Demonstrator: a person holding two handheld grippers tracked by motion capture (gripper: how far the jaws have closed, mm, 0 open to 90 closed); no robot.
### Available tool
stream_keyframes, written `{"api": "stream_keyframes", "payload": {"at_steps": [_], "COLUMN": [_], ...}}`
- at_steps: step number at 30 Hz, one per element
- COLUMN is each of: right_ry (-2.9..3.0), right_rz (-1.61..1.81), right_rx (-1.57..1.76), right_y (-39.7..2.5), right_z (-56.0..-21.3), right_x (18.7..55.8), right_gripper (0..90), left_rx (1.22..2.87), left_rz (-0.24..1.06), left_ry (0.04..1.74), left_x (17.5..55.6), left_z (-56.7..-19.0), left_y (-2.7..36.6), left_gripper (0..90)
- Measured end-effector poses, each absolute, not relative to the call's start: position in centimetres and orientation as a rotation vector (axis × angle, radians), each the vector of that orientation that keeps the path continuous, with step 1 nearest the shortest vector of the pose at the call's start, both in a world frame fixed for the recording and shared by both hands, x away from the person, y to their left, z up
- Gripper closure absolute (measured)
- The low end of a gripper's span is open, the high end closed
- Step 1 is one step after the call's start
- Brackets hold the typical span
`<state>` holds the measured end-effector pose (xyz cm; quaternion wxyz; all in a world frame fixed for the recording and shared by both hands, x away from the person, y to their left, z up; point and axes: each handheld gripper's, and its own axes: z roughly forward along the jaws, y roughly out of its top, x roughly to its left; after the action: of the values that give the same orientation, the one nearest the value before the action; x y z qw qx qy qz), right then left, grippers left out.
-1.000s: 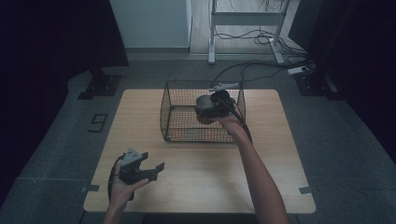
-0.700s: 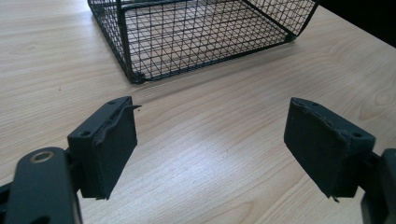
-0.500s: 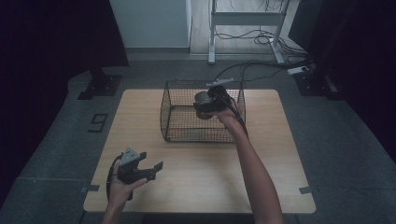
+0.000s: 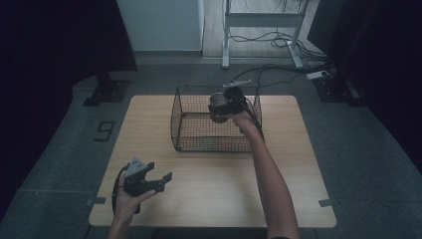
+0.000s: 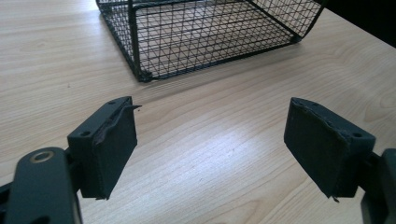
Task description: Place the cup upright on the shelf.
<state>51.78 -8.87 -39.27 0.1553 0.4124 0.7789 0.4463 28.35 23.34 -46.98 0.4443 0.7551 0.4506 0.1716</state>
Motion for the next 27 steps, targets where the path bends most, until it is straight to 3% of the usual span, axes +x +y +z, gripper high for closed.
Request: {"api": "stream_keyframes", "payload": {"at_steps": [27], "right_ry": [2.297], "right_rz": [1.148], "right_rx": [1.217], "right_y": [-8.0], "right_z": [-45.2], "right_x": [55.6], "right_gripper": [14.7], "left_rx": [1.865], "left_rz": [0.417], "left_ry": [1.145], "left_x": [28.6], "left_z": [-47.6], "left_y": [23.8], "left_gripper": [17.4]}}
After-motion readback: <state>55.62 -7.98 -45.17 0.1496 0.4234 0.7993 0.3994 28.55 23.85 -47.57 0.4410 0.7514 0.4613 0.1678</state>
